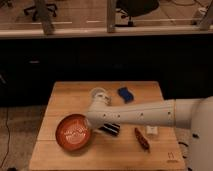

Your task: Drag the ceramic bowl in a circle

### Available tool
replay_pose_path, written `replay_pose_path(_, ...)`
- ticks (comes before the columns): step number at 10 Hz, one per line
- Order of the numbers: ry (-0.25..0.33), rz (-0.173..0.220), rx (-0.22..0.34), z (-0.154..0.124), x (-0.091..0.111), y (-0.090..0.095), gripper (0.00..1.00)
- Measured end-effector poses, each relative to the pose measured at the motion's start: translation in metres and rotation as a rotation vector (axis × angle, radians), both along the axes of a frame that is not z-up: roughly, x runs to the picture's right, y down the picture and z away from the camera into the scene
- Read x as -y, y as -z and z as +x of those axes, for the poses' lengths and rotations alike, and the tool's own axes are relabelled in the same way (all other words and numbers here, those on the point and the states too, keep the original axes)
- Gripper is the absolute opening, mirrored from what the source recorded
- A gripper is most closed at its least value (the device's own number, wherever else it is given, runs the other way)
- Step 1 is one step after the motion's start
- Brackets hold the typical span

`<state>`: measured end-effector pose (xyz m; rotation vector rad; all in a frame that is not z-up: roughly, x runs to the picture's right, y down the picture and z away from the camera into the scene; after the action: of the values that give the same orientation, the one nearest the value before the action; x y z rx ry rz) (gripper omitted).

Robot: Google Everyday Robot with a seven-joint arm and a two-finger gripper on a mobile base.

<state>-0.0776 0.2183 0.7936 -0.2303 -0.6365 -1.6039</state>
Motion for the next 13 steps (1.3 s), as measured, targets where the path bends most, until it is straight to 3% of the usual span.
replay_pose_path(13,0.014,0.013,0.010,-0.0056,0.0064,-0.0032,0.00)
